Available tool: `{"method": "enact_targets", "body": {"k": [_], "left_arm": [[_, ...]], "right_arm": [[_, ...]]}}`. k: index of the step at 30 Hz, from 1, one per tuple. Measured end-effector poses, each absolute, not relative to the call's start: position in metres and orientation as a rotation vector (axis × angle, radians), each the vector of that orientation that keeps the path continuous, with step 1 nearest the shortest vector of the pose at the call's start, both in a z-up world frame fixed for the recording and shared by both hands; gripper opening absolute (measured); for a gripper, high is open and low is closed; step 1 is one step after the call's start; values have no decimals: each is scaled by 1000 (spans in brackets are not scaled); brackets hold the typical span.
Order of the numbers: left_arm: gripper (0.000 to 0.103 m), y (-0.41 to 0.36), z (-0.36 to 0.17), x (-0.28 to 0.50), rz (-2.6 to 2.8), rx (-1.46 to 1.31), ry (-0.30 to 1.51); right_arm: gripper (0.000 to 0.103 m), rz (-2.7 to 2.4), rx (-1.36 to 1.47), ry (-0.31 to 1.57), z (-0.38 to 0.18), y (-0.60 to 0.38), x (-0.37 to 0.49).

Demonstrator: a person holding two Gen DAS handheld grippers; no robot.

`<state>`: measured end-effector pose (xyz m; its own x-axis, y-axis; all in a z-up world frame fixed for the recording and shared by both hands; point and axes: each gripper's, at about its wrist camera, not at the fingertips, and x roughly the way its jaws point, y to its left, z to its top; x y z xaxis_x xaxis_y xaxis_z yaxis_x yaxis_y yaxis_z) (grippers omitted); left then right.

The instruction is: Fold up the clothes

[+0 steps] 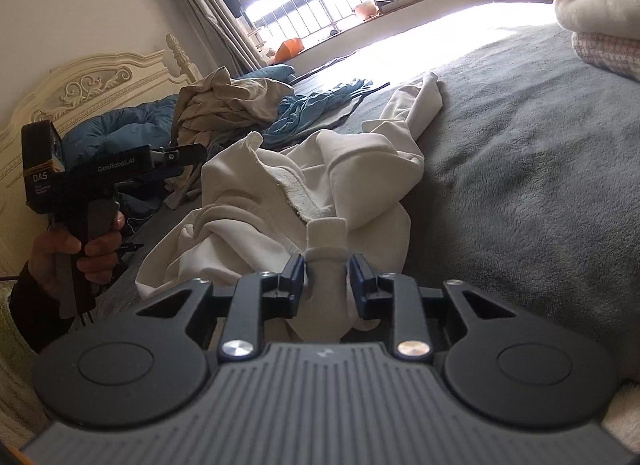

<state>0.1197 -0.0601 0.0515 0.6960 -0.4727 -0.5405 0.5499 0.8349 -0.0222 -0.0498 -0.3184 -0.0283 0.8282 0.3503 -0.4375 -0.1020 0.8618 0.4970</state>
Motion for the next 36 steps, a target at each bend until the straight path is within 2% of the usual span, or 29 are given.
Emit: {"method": "enact_targets", "body": {"k": [1,2,3,4,5,6,7,8,9,10,13,18,26,30,36], "left_arm": [[94,-70,47,130,-585,179,578],[94,-80,43,140,-597,214,595],[93,-89,37,152,-601,241,629],[85,-93,30,162,-604,250,677],[62,-94,24,170,-609,248,726],[47,-92,19,175,-619,228,768],[26,-87,14,178,-635,196,807],[21,-82,13,175,-644,175,812],[19,-76,15,166,-652,169,782],[15,-69,19,154,-665,164,743],[13,-45,29,118,-728,95,680],[12,-10,39,58,-854,-93,677],[12,22,43,-1,-1002,-308,598],[12,21,31,-8,-931,-232,562],[16,28,17,1,-923,-241,606]], "right_arm": [[40,253,496,553,-30,-319,-49],[54,256,522,559,-33,-321,-48],[59,262,546,564,-37,-322,-46],[59,275,563,567,-40,-322,-45],[59,284,572,569,-42,-322,-44],[52,287,563,571,-43,-321,-43],[42,280,543,572,-43,-319,-43],[14,258,506,571,-42,-316,-42],[9,241,477,565,-40,-315,-43],[8,220,453,543,-36,-316,-43],[5,156,390,460,-16,-326,-43],[1,116,249,329,32,-335,-21],[0,328,107,101,146,-281,46],[0,407,102,113,171,-251,65],[2,325,231,302,128,-283,17]]}}
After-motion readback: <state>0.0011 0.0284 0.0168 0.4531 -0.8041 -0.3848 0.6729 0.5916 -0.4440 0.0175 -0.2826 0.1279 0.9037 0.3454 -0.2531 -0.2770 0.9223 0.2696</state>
